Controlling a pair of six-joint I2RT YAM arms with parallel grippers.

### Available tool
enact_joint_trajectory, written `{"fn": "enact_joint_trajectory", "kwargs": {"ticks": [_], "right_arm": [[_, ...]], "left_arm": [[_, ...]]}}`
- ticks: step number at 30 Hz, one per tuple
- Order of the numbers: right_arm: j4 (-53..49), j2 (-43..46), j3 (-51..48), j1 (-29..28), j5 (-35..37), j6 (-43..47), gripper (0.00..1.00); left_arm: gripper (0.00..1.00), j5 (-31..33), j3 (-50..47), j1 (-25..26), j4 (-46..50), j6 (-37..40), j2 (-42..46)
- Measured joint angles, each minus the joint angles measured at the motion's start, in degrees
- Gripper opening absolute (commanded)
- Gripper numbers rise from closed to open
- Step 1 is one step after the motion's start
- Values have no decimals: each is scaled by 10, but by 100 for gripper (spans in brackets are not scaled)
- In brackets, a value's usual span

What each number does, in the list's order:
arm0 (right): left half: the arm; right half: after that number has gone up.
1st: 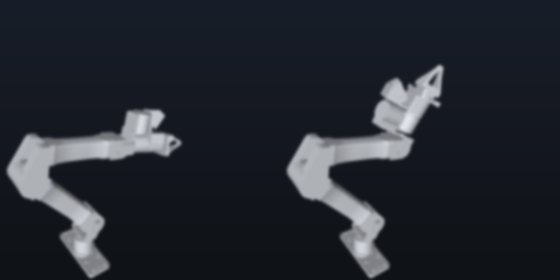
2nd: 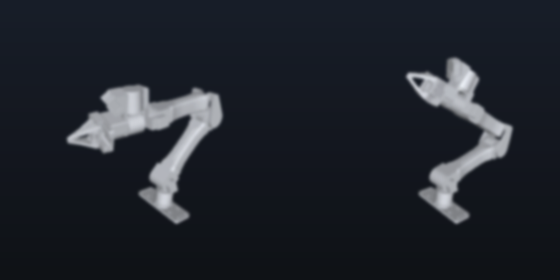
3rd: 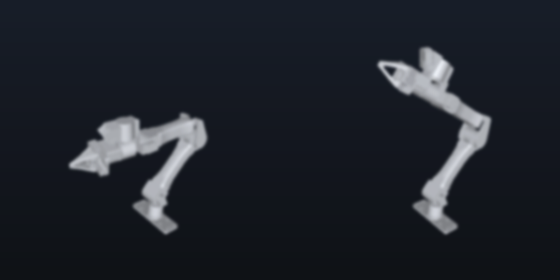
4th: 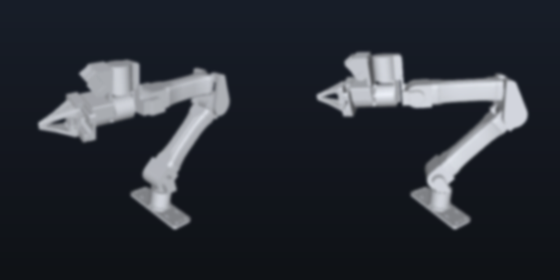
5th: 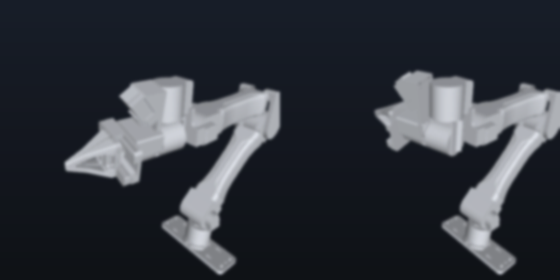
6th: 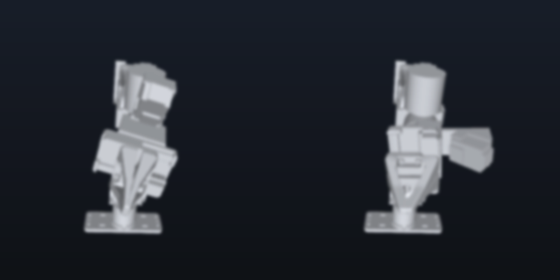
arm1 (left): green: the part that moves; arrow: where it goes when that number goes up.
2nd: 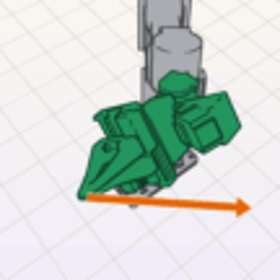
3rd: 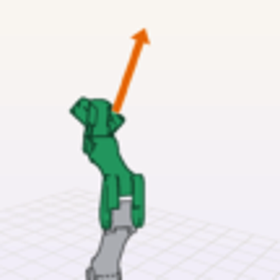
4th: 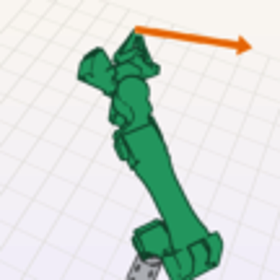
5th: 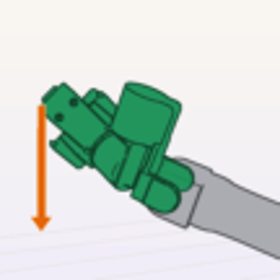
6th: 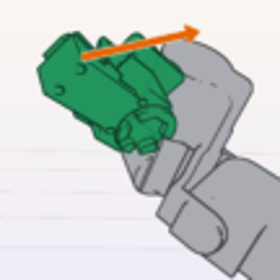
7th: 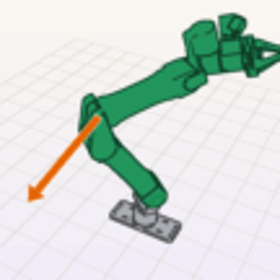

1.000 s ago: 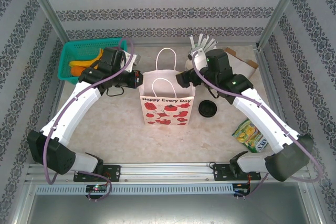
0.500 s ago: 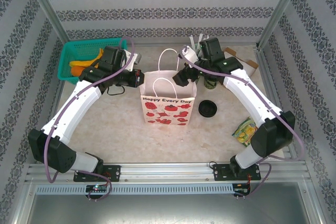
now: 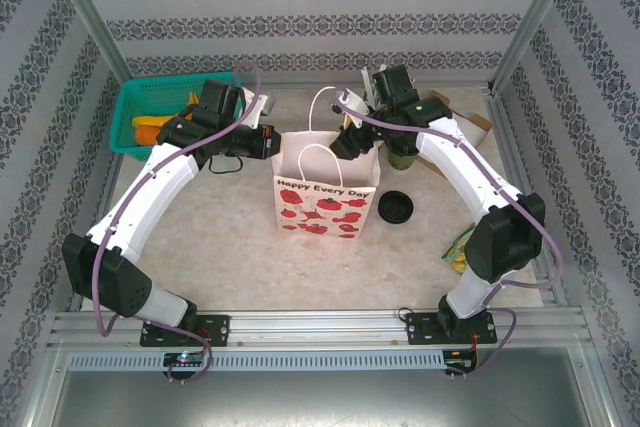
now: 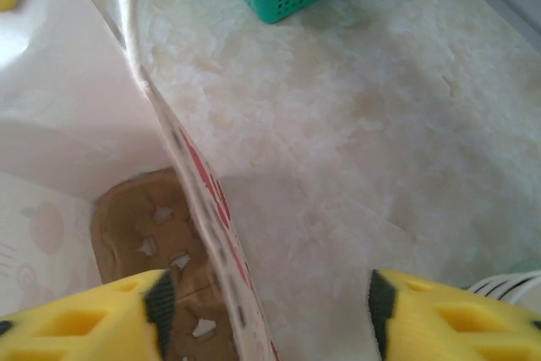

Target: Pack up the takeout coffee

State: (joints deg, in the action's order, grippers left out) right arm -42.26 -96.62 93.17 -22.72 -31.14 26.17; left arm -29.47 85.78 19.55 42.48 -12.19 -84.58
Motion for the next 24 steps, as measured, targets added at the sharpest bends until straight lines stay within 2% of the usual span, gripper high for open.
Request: {"fn": "enact_joint_trajectory", "kwargs": {"ticks": [4,5,9,12,13,15,18,20,22,24], "right_arm": [[-9,0,5,0,-5,-19,16],[-10,0,7,0,-6,-28,11],[-11,1,13,0,-7,-81,1],[-10,7,19,-3,4,-131,0],[-10,12,19,-6,13,-147,0],[-10,24,19,-16,41,-177,0],[-3,46,10,-42,114,-221,0],[5,60,-4,-64,164,-256,0],[13,71,-20,-83,198,-301,0],[19,78,-32,-95,225,-336,0]], "left_arm": [[0,-11,10,-5,7,0,-1],[0,-14,12,-6,8,0,-1],[6,-20,21,-13,9,0,-1],[13,-20,30,-16,13,0,-1],[17,-19,35,-17,14,-1,-1],[34,-18,40,-21,14,-4,0],[51,-11,44,-28,15,-9,4],[71,3,45,-31,16,-13,9],[87,33,45,-32,18,-17,16],[100,76,45,-32,18,-24,27]]}}
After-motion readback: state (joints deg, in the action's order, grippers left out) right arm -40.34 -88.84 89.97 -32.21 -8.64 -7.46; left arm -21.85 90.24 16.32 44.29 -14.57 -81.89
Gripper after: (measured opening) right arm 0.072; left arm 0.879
